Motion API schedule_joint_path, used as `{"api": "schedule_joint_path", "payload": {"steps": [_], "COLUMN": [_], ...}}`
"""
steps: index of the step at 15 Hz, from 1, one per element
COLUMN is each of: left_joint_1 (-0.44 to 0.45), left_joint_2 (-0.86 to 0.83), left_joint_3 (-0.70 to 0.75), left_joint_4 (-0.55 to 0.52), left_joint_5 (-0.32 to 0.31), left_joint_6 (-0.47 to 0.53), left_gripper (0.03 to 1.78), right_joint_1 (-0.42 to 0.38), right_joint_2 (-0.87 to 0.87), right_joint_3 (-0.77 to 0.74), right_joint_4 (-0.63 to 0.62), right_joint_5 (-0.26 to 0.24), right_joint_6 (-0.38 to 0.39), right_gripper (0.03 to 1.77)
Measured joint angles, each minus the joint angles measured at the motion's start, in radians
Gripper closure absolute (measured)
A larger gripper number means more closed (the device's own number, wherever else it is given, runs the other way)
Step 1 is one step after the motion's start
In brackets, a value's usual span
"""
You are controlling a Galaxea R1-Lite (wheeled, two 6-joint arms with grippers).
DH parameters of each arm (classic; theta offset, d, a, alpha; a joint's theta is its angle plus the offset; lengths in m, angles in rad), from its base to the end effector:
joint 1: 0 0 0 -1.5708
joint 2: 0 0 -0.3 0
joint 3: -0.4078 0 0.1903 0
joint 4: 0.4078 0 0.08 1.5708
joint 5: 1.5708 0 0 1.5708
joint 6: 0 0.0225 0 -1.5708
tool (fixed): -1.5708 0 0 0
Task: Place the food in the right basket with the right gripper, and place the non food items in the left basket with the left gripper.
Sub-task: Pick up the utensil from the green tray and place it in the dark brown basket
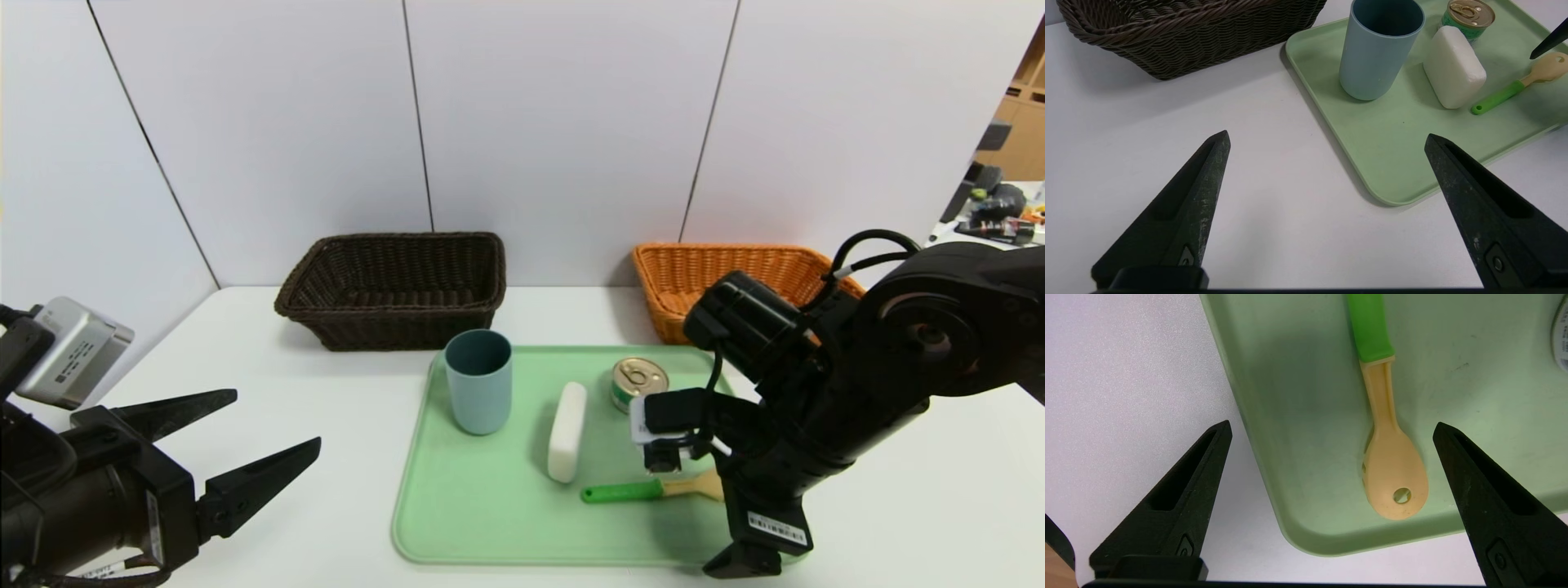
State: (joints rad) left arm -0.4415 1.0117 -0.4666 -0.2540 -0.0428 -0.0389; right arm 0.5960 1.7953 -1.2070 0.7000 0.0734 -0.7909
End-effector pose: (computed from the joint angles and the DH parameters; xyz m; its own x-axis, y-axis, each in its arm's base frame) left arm 0.1149 -0.0554 0.1989 0.8470 -0.4476 -0.2867 0.4535 0.8899 -0.0495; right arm 0.2329 0.1600 0.1599 0.1889 0.2167 -0.9578 -0.9706 0.1890 -0.1487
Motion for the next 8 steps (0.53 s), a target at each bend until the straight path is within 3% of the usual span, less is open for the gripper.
{"api": "schedule_joint_path", "payload": {"steps": [8], "left_joint_1": [-0.001], "left_joint_2": [0.002], "left_joint_3": [0.0], "left_joint_4": [0.0], "left_joint_5": [0.0], "left_joint_6": [0.001], "left_gripper": [0.12], "right_joint_1": [-0.045], "right_joint_2": [0.05], "right_joint_3": [-0.049], "right_joint_4": [0.004], "right_joint_5": [0.006], "right_joint_6": [-0.002], "right_gripper": [0.09]}}
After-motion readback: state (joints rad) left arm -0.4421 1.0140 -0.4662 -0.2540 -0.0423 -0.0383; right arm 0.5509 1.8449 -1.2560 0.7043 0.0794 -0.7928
